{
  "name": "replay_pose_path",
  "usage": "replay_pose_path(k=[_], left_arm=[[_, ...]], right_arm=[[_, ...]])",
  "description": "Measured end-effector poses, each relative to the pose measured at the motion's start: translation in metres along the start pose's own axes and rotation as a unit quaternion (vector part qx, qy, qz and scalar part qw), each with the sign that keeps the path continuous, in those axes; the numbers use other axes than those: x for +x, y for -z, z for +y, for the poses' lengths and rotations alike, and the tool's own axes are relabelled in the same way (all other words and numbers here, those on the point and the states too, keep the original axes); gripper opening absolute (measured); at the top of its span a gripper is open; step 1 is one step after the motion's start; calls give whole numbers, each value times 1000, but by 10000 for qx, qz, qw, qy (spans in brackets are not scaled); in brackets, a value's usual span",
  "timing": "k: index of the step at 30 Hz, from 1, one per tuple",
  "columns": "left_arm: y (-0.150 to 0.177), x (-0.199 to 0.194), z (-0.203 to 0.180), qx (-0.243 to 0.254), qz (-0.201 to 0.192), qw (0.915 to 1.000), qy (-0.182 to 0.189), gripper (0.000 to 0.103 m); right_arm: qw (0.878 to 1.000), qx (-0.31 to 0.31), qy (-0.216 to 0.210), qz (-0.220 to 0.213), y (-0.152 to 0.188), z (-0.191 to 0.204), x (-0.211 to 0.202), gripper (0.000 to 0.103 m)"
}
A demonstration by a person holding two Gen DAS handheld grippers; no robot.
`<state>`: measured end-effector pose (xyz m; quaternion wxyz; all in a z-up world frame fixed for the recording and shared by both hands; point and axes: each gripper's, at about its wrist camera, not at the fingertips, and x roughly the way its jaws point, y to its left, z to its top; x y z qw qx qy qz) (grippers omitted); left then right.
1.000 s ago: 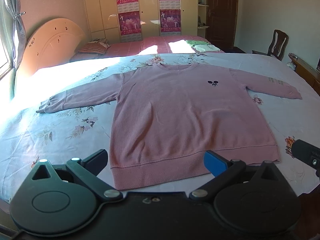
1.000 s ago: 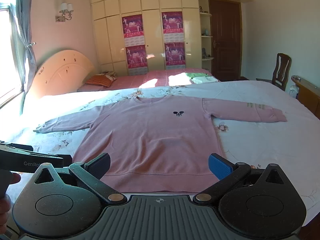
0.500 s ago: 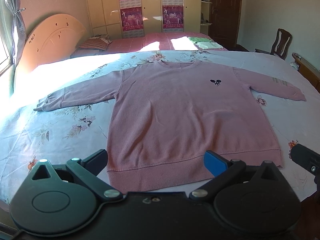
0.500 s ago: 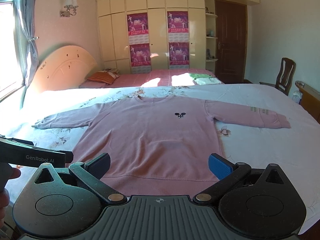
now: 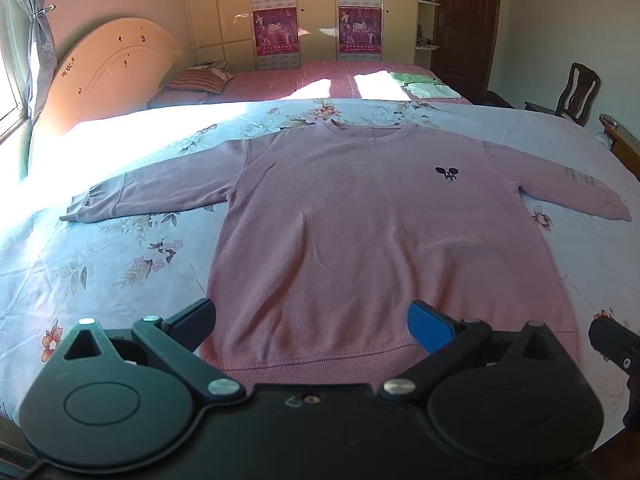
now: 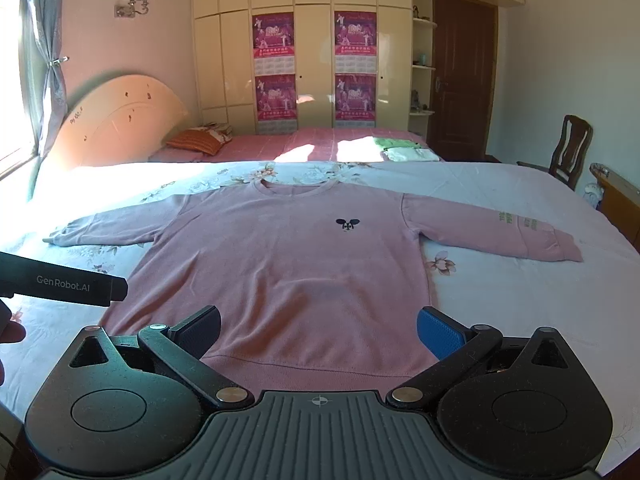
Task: Fold small clothes
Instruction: 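Grasp the sweatshirt sleeve cuff with the right gripper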
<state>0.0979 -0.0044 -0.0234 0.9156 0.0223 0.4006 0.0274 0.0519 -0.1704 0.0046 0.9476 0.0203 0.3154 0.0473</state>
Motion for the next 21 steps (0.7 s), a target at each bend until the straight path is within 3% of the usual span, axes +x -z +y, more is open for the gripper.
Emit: replay_pose_path(k=[8,21], left_arm=[[-17,28,-12,63,60,10000,17,103],[-51,72,-37,34,215,9998,10,102]], right_arm=[[9999,63,105,-4,-11,-22,33,103],[9998,156,-143,-45,-45,-68,72,103]])
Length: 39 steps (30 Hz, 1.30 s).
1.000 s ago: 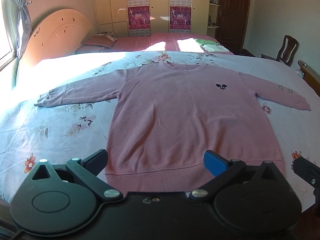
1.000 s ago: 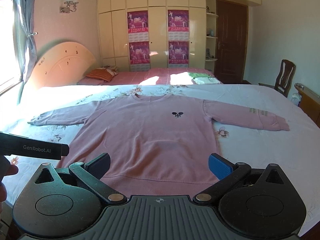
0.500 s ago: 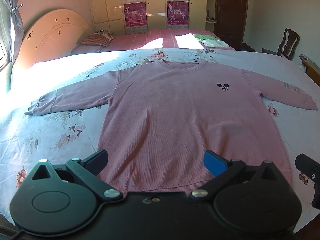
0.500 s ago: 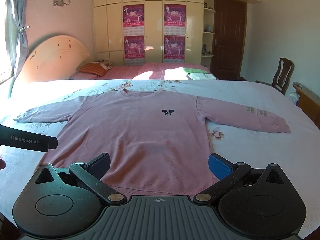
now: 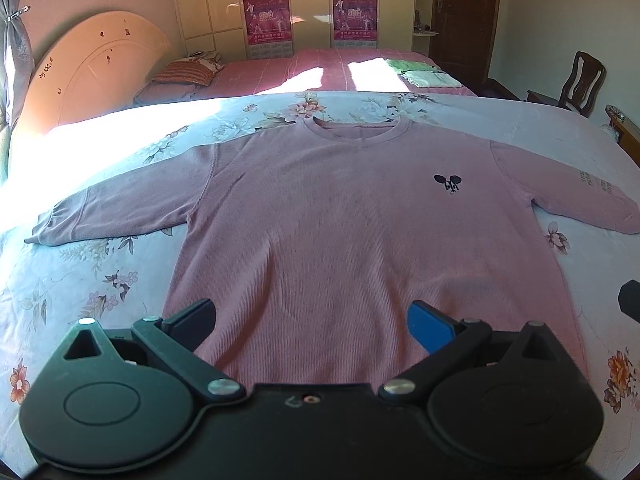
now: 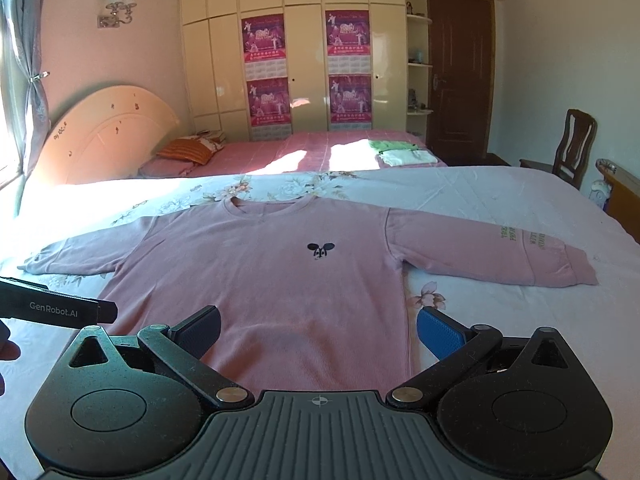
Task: Fold small clothes
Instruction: 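Grasp the sweatshirt sleeve cuff with the right gripper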
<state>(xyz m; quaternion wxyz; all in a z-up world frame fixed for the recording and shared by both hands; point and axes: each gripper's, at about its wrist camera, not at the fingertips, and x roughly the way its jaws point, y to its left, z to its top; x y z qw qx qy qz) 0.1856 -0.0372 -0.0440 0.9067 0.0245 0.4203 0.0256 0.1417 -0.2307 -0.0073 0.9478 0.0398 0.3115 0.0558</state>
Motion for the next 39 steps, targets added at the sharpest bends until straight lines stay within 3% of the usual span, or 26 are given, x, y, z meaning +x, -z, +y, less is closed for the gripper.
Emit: replay_pose_path(k=[16,28,29,31,39], left_arm=[[-41,51,-42,-73,95,9999,-119,102],[-58,90,-74,-88,174,9997,-142,102],[-59,93,-77,-56,176,9997,-160,102],[-62,101,-83,12,179,9997,-190,103],[-77,131,-101,34,240,9995,-190,102]], right_arm=[[9999,101,-49,32,-26,-55,59,102],[9970,561,532,84,-26,-133,97,102],[9962,629,597,98,-26,-142,102,100],[9939,807,728,175,-26,-159,110,72],[9790,1464,1342,452,-20,-239,138,72]])
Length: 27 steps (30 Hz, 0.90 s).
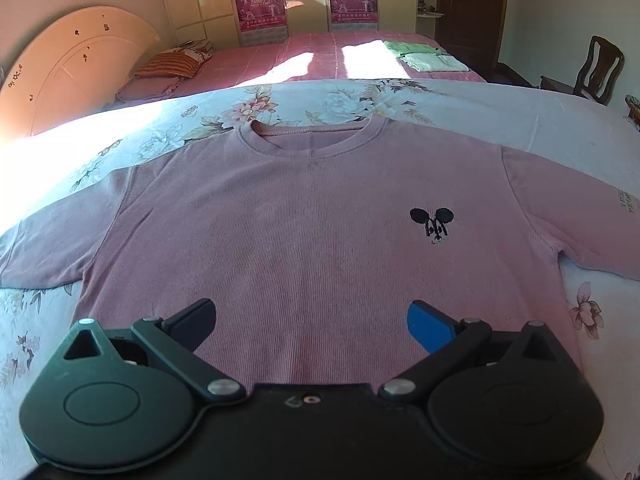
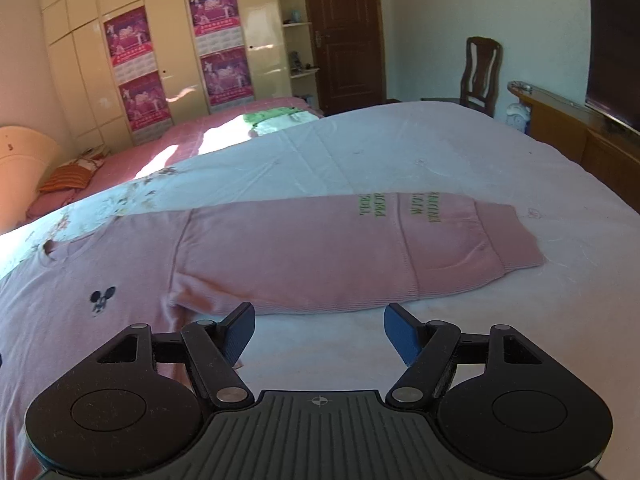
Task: Fold small clothes
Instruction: 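Grasp the sweatshirt sleeve cuff with the right gripper, then carry the held sleeve across the chest and lay it down, right gripper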
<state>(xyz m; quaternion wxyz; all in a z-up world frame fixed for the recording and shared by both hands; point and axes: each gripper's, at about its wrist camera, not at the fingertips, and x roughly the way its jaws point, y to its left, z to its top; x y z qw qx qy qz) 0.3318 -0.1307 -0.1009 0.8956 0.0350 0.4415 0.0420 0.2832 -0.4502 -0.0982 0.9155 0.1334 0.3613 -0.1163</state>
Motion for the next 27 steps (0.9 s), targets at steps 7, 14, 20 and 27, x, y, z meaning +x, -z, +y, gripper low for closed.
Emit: replay_pose_path(k=[7,14,20,27], left_arm=[[-9,19,-8,71,0,10000,24,102],[-10,30,-3,155,-9,9999,-20,102],[-12,33,8,157,-12,9998,-93,101],[-12,37,18,158,-28,9998,-121,100]], right_arm=[[9958,667,583,249,-10,-56,30,72],[9885,1297,725,287,-13,-88,45,68],[9783,1913,794,110,-25,-110,47,36],[9827,1691,747,-102,-38,-106,46,9]])
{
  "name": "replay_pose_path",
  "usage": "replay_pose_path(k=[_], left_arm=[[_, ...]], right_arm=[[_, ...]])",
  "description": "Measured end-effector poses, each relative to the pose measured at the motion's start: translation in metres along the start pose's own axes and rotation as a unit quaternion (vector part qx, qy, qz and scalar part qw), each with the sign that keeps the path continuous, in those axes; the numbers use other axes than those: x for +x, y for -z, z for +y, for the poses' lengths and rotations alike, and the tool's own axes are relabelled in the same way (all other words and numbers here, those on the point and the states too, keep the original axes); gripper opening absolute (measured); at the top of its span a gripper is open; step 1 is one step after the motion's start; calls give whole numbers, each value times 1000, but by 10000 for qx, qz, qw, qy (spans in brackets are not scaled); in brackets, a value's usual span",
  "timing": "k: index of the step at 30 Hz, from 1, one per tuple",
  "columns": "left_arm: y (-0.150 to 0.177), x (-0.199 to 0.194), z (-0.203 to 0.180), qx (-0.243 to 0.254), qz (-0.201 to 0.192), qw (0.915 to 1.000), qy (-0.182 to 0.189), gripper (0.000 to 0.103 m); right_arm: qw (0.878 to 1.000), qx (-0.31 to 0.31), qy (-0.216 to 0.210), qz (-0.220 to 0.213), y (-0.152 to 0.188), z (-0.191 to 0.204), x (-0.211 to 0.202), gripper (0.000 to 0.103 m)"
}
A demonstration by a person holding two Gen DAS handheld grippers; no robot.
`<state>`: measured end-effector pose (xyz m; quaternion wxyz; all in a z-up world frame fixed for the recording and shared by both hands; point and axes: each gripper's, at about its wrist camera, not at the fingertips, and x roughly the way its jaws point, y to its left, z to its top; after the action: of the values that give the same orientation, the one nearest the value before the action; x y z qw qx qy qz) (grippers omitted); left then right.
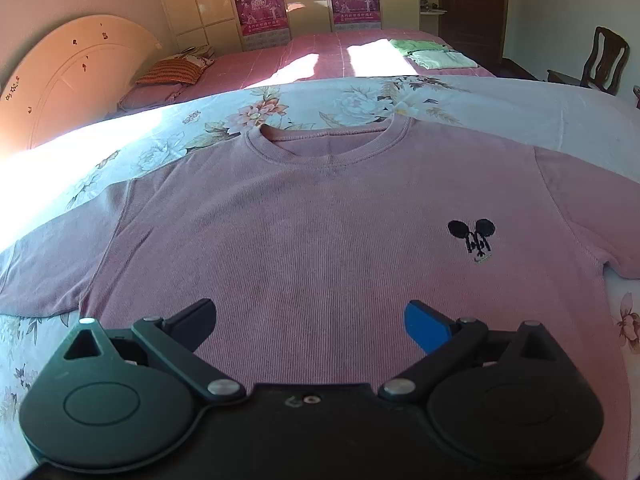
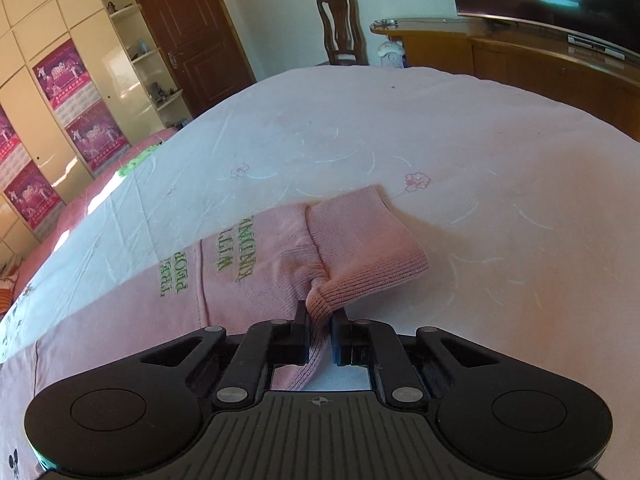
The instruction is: Fold small clothes
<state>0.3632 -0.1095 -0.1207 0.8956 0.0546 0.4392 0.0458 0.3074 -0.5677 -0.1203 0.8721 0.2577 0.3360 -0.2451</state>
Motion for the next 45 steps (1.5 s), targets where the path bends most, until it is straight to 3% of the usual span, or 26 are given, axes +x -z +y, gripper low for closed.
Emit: replay_pose_path(k=[5,10,14,18,21,24,26,27,28,29,31,34,38,39,40,41,43,45], left_arm=[[-3,1,9,-172,105,9997,147,100],[-7,-8,29,-490,0,9987,153,100],[-8,-16,54,-659,-129,9977,13,100],[-8,-15,77,-698,-127,9974,-106,100],[-7,-8,92,-757,-83,9971,12,100],[-7,3,101,-833,12,9962,257,100],[-8,11,105,-885,72,9948,498,100],[-9,15,106,-901,94,9940,609,100],[-10,18,106,-917,99,9931,718,100],[-11,21,105,-929,79,9922,832,100],[-12,27,101,-973,33,9886,1148,99],[-18,40,87,-907,183,9836,1546,99],[-21,63,62,-862,378,9757,1980,96],[-21,67,58,-903,401,9724,2114,88],[-21,73,54,-977,413,9674,2299,66],[-21,79,52,-1074,491,9627,2435,55],[-21,91,49,-1381,689,9544,2556,52],[-22,95,48,-1564,620,9508,2600,52]], right_arm=[[9963,-658,-444,-341,-3,46,-17,8],[9814,-1426,-1221,-412,11,126,-32,8],[9573,-2063,-1995,-354,47,203,-45,8],[9237,-2741,-2676,-35,103,278,-42,8],[8997,-3174,-2971,402,146,315,-35,8],[8872,-3491,-2957,597,181,333,-32,9],[8835,-3448,-3081,752,192,339,-30,28],[8821,-3417,-3144,790,194,340,-31,52],[8805,-3421,-3189,780,197,341,-34,63],[8773,-3463,-3233,762,199,341,-37,63],[8817,-3425,-3182,634,192,336,-45,62],[9034,-3238,-2787,378,180,315,-52,62],[9279,-3000,-2182,367,162,273,-53,63],[9334,-2927,-2042,381,160,258,-54,63],[9369,-2871,-1955,393,159,251,-53,63],[9406,-2806,-1868,410,157,242,-53,63],[9457,-2734,-1711,413,155,226,-54,63],[9487,-2724,-1562,360,155,213,-56,63]])
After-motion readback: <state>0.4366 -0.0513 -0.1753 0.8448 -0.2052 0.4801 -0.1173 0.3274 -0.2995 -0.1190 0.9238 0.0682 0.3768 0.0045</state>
